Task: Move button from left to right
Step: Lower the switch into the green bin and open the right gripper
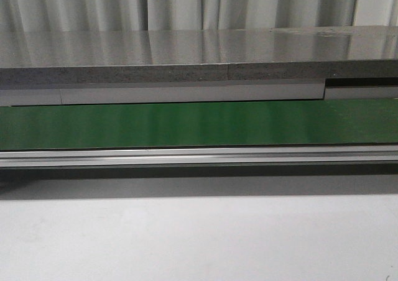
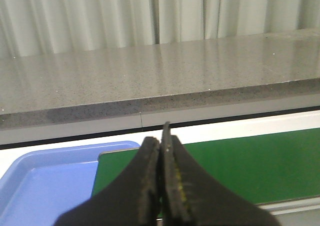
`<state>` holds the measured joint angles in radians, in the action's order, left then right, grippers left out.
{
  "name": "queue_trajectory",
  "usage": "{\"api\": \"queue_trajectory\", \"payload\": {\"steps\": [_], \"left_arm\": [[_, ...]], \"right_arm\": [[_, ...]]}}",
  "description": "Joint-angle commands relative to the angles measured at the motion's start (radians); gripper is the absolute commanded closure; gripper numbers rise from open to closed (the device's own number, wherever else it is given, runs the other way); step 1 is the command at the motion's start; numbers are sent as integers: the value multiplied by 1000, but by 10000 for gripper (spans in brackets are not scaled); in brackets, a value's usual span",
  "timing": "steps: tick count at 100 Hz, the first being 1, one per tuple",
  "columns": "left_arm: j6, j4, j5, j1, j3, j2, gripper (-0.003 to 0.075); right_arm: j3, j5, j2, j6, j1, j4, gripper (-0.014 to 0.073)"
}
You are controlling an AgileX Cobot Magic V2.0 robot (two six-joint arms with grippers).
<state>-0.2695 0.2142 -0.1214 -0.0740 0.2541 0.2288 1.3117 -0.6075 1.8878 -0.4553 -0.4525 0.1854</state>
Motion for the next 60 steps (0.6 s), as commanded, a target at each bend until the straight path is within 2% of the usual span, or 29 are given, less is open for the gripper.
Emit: {"api": "queue_trajectory", "payload": {"steps": [1,12,34,60], "left_arm": [[5,12,86,-10,27,10,739],[5,12,86,-10,27,10,739],[5,12,86,-10,27,10,739],[5,12,86,-10,27,10,739]], "right_arm": [[36,46,-50,-12,-7,3,366],[36,38,-40,-12,-7,3,354],[35,19,-19,-12,-7,4,224],[35,20,-19,-12,-7,3,132]]}}
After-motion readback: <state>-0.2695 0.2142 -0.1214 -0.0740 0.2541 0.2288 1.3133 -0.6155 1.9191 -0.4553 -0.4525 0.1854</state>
